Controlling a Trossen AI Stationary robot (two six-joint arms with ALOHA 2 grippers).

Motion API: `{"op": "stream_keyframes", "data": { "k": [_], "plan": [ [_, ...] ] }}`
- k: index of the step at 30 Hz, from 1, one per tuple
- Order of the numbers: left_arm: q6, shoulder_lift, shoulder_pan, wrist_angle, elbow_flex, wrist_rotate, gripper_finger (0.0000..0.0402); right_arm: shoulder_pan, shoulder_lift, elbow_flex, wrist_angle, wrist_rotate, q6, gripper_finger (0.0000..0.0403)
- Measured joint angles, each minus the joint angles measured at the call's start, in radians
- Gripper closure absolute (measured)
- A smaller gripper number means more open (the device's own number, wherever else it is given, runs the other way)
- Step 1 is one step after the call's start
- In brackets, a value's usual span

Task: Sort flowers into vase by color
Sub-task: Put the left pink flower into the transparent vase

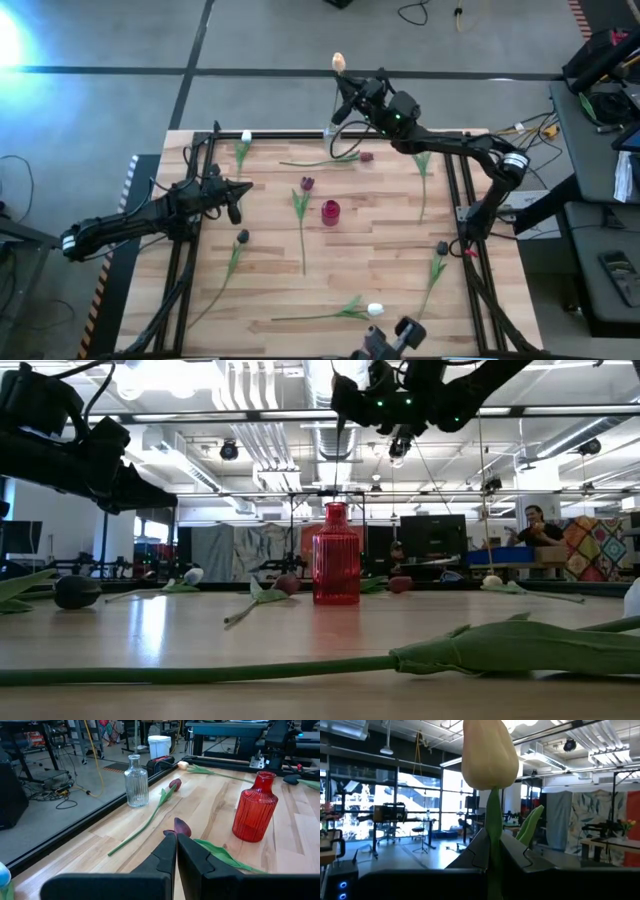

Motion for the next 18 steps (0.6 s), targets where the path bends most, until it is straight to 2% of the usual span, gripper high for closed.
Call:
{"op": "stream_keyframes", "data": {
  "k": [8, 11, 18],
  "plan": [
    [0.000, 0.000, 0.000, 0.000, 0.000, 0.000, 0.0402, -0.001, 0.059, 0.094, -0.083, 0.041, -0.027, 0.0390],
    [0.000, 0.000, 0.000, 0.000, 0.000, 0.000, 0.0402, -0.002, 0.061, 0.100, -0.083, 0.077, -0.033, 0.0390],
    [0.000, 0.000, 0.000, 0.000, 0.000, 0.000, 0.0402, -0.013, 0.053, 0.096, -0.083, 0.081, -0.034, 0.0390]
  ]
}}
